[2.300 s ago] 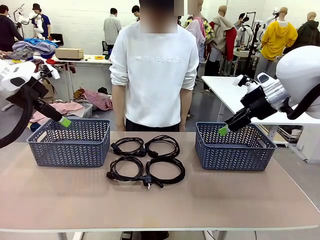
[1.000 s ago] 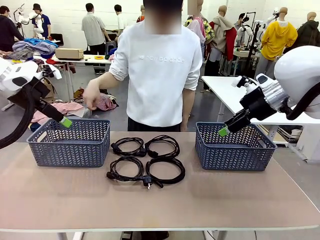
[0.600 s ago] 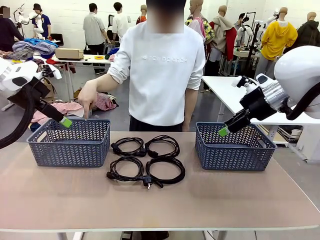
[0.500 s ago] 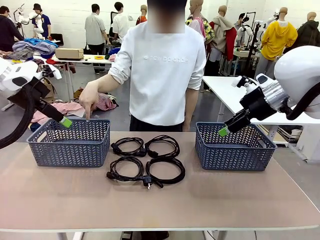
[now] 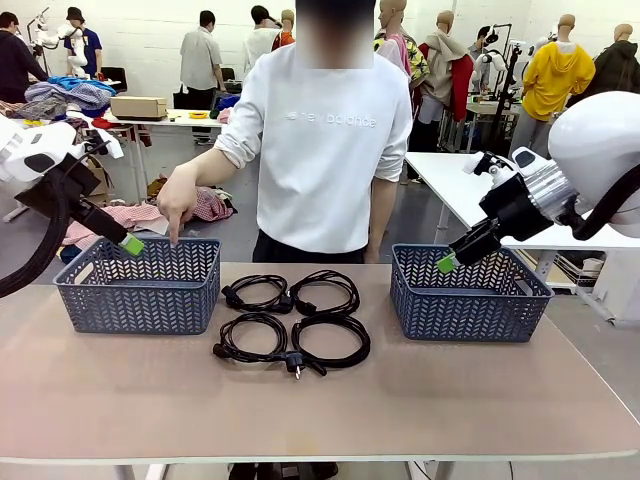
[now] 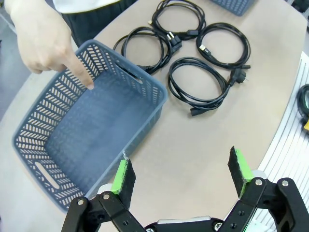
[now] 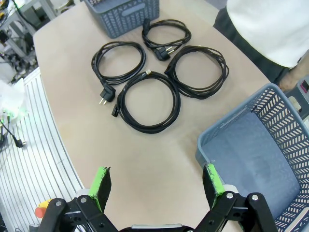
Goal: Organize the cables according to human instructions.
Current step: Pick up a bundle of cables and place it in the basket indicated by the human.
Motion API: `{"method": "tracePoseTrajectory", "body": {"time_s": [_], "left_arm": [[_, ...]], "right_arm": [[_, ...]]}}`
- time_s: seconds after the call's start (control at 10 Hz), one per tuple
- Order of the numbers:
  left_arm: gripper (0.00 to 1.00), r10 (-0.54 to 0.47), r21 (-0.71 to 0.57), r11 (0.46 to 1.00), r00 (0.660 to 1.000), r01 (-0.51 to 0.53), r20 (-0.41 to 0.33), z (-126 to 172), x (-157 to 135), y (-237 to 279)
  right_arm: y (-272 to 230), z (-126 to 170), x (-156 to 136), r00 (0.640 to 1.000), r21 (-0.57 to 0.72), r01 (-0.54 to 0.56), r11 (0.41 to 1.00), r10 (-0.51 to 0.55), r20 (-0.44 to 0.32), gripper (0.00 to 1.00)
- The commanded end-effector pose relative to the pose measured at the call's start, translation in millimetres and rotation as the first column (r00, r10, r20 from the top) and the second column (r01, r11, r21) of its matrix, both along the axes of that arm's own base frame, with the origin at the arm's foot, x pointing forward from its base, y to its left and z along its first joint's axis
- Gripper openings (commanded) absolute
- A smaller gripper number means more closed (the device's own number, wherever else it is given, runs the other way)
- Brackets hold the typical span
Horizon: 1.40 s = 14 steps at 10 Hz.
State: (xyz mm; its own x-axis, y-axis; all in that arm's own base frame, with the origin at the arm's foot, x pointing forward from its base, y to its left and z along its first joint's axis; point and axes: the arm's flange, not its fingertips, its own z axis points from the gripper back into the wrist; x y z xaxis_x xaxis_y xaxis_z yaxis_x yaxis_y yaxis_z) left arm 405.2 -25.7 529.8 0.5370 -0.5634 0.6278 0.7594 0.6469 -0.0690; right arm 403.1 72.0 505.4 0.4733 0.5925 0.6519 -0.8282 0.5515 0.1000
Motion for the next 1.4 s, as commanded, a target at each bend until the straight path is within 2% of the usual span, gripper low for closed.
{"method": "tracePoseTrajectory", "body": {"time_s": [0.0, 0.2, 0.3, 0.5, 0.7, 0.9, 1.1, 1.3], "left_arm": [[1.0, -0.015, -0.017, 1.0, 1.0, 0.015, 0.002, -3, 0, 2], [1.0, 0.0, 0.0, 1.0, 1.0, 0.0, 0.0, 0, 0, 0], [1.0, -0.015, 0.02, 1.0, 0.999, 0.014, 0.031, 5, 3, -4], [1.0, -0.061, 0.069, 0.996, 0.997, 0.058, 0.053, 13, 10, -17], [1.0, -0.156, 0.143, 0.979, 0.987, 0.147, 0.049, 13, 17, -37], [1.0, -0.311, 0.227, 0.927, 0.95, 0.3, 0.017, 2, 23, -74], [1.0, -0.41, 0.299, 0.867, 0.912, 0.399, -0.029, -12, 25, -108], [1.0, -0.521, 0.377, 0.779, 0.852, 0.501, -0.053, -40, 26, -142]], "right_arm": [[-1, 0, 2, 1.0, 0.022, -0.014, 1.0, 0.013, 0.01, 1.0], [-1, 0, 2, 1.0, 0.022, -0.014, 1.0, 0.013, 0.01, 1.0], [-1, 0, 2, 1.0, 0.022, -0.014, 1.0, 0.013, 0.01, 1.0], [-1, 0, 2, 1.0, 0.022, -0.014, 1.0, 0.013, 0.01, 1.0], [-1, 0, 2, 1.0, 0.022, -0.014, 1.0, 0.013, 0.01, 1.0], [-1, 0, 2, 1.0, 0.022, -0.014, 1.0, 0.013, 0.01, 1.0], [-1, 0, 2, 1.0, 0.022, -0.014, 1.0, 0.013, 0.01, 1.0], [-1, 0, 2, 1.0, 0.022, -0.014, 1.0, 0.013, 0.01, 1.0]]}}
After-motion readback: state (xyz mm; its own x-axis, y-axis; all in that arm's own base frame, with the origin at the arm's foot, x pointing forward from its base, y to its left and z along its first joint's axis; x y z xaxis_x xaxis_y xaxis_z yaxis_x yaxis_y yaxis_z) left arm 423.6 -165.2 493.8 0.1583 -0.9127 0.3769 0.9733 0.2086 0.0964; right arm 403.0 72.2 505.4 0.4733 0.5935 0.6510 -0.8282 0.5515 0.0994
